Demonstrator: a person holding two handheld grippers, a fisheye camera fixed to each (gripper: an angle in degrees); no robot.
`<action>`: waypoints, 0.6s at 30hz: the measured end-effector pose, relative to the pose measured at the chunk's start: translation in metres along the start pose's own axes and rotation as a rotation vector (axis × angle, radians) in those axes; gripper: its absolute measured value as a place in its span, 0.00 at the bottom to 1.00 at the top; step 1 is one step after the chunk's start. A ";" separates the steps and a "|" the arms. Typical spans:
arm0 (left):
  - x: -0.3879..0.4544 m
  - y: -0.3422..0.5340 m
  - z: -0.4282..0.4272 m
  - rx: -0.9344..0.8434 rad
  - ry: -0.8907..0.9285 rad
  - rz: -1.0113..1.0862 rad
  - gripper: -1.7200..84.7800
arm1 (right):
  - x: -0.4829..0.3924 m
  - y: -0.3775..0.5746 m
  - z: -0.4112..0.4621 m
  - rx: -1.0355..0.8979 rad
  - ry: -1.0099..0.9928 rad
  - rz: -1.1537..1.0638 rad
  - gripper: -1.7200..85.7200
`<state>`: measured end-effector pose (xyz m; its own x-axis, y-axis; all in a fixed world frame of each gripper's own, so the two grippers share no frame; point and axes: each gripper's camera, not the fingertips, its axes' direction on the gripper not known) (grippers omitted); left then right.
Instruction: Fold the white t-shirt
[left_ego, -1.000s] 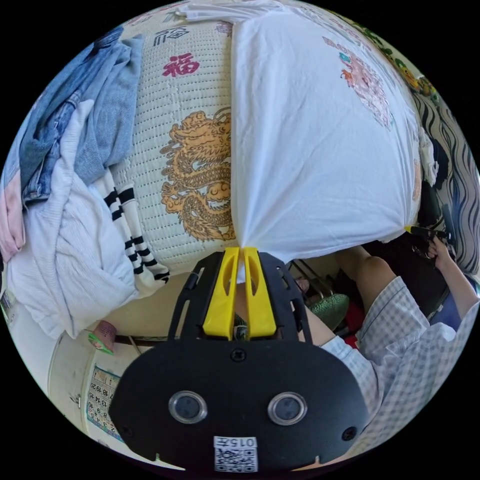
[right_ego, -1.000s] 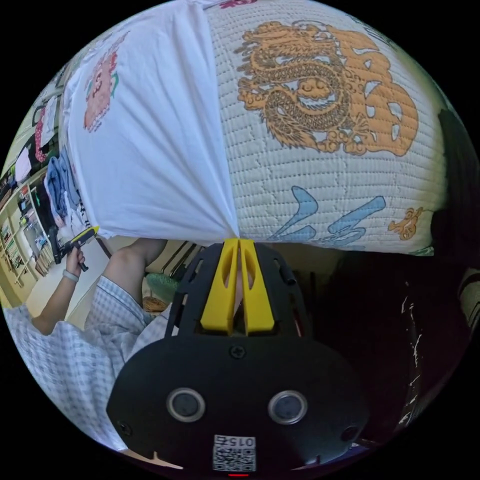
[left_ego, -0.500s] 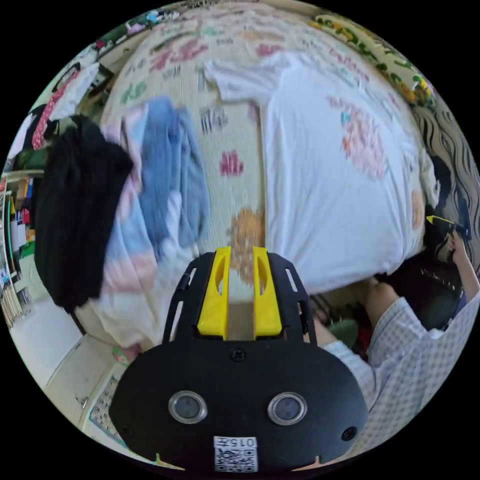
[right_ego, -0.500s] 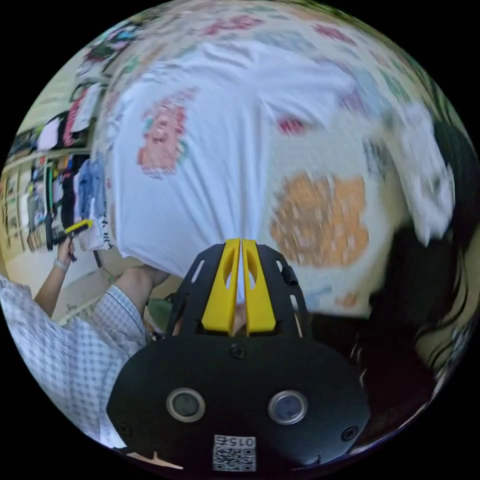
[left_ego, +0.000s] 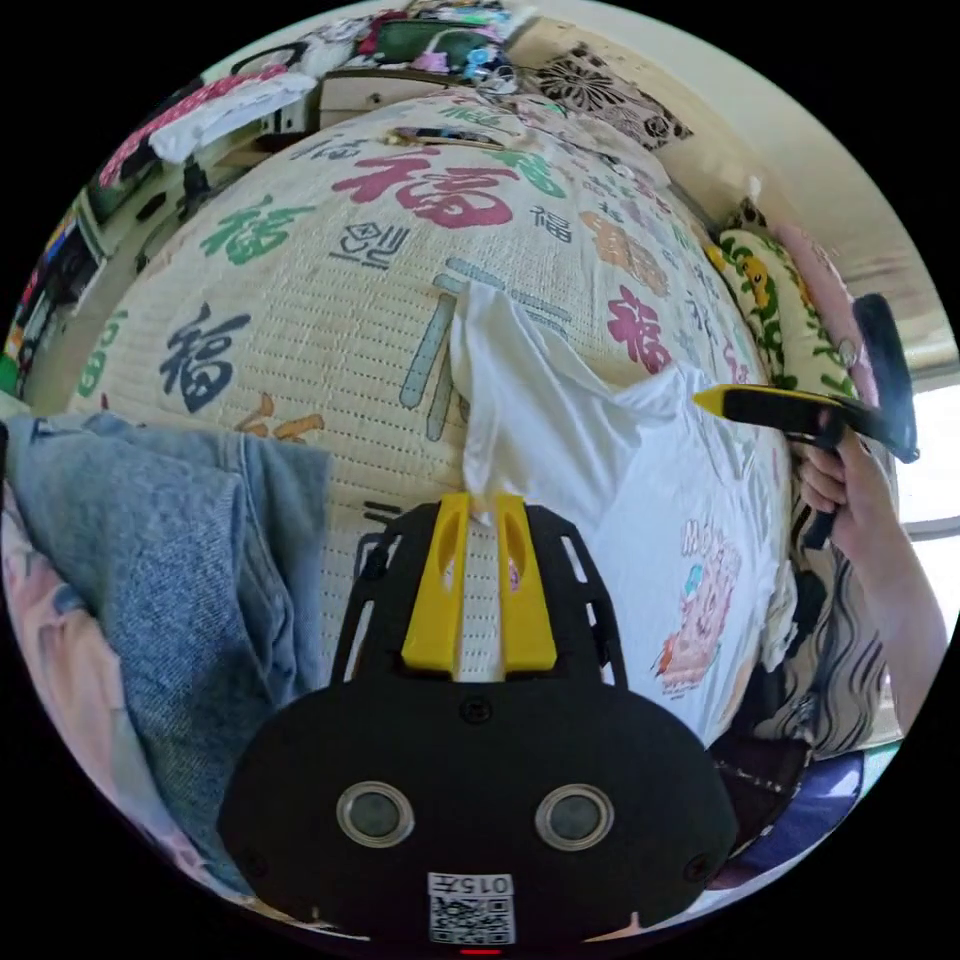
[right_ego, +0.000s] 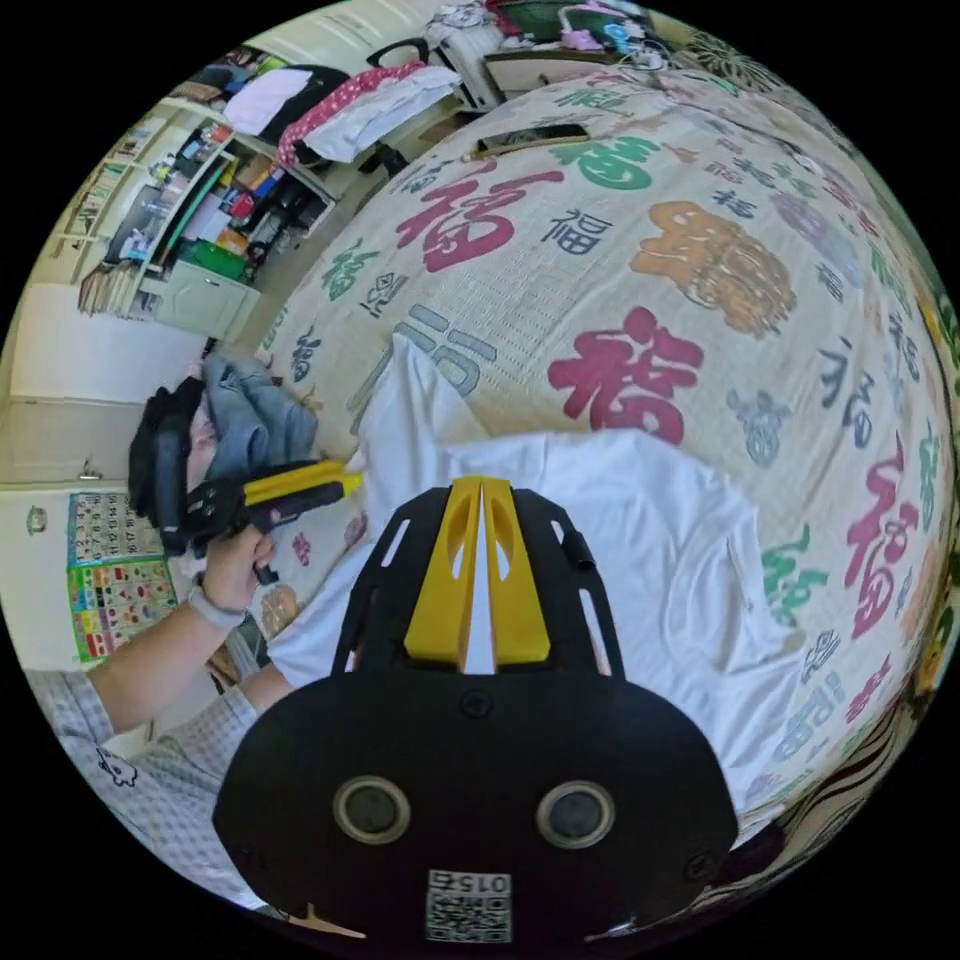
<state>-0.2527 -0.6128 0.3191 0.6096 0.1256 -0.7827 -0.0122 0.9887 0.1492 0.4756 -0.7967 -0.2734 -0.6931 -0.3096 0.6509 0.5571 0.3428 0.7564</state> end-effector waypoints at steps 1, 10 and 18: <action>-0.005 0.001 -0.003 0.009 0.017 -0.012 0.03 | -0.001 -0.009 0.006 -0.024 0.029 0.004 0.01; -0.026 0.026 -0.041 0.114 -0.026 0.096 0.03 | 0.001 -0.062 0.030 -0.043 0.130 0.082 0.01; -0.035 0.017 -0.055 0.144 -0.021 0.088 0.11 | -0.005 0.007 -0.012 0.123 0.009 0.037 0.01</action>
<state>-0.3176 -0.5957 0.3163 0.6279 0.2081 -0.7499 0.0466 0.9518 0.3031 0.4887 -0.8029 -0.2706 -0.6686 -0.3026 0.6792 0.5215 0.4604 0.7184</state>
